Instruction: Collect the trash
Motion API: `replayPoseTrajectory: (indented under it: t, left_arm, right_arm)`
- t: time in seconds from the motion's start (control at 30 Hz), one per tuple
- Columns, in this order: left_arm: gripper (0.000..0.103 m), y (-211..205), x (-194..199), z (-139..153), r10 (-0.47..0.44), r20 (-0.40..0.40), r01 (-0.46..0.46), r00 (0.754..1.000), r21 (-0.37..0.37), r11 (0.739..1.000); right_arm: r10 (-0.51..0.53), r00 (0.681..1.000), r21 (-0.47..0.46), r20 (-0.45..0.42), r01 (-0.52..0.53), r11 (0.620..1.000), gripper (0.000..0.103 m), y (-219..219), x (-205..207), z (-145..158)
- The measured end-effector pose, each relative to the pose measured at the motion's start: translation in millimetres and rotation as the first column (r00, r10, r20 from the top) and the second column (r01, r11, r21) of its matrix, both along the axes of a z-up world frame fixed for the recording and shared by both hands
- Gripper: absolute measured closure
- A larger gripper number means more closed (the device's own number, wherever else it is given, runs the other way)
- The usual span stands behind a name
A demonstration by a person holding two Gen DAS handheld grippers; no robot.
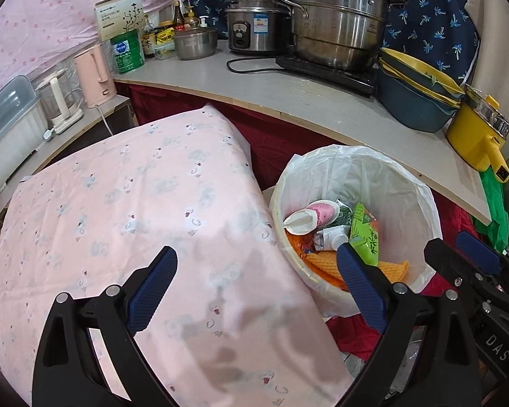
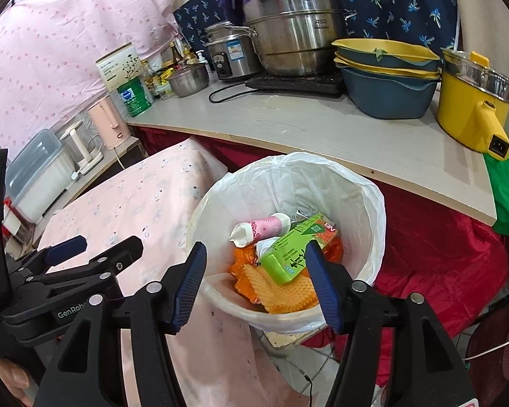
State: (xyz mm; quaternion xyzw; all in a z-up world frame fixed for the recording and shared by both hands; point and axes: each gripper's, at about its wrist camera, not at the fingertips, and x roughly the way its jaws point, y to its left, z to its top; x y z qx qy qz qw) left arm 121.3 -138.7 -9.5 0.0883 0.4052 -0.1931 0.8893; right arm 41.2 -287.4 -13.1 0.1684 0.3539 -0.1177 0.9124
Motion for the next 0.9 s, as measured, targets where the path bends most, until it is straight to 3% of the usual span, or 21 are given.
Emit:
replayPoseTrajectory:
  t: [0.17, 0.23, 0.57, 0.67, 0.9]
  left_arm:
    - [0.011, 11.7, -13.2, 4.8, 0.012, 0.027, -0.013, 1.000, 0.025, 1.000]
    - [0.010, 15.9, -18.5, 5.9, 0.015, 0.035, -0.016, 0.999, 0.033, 0.999]
    - [0.010, 33.1, -34.3, -1.5, 0.026, 0.027, -0.027, 0.999, 0.052, 0.998]
    - [0.010, 34.9, -38.1, -4.8, 0.021, 0.025, -0.022, 0.999, 0.054, 0.998]
    - [0.007, 36.6, -45.1, -13.9, 0.016, 0.013, -0.017, 1.000, 0.057, 0.998]
  right_arm:
    - [0.014, 1.000, -0.032, 0.006, -0.014, 0.999, 0.032, 15.3, -11.7, 3.9]
    - [0.014, 1.000, -0.050, 0.002, -0.014, 0.999, 0.023, 21.1, -15.4, 4.1]
    - [0.026, 0.999, -0.114, -0.024, -0.028, 0.993, 0.017, 38.4, -32.6, 3.3]
    - [0.031, 0.999, -0.112, -0.037, -0.034, 0.993, 0.006, 40.5, -36.0, -0.7]
    - [0.031, 0.999, -0.109, -0.041, -0.036, 0.993, 0.006, 42.9, -42.4, -7.9]
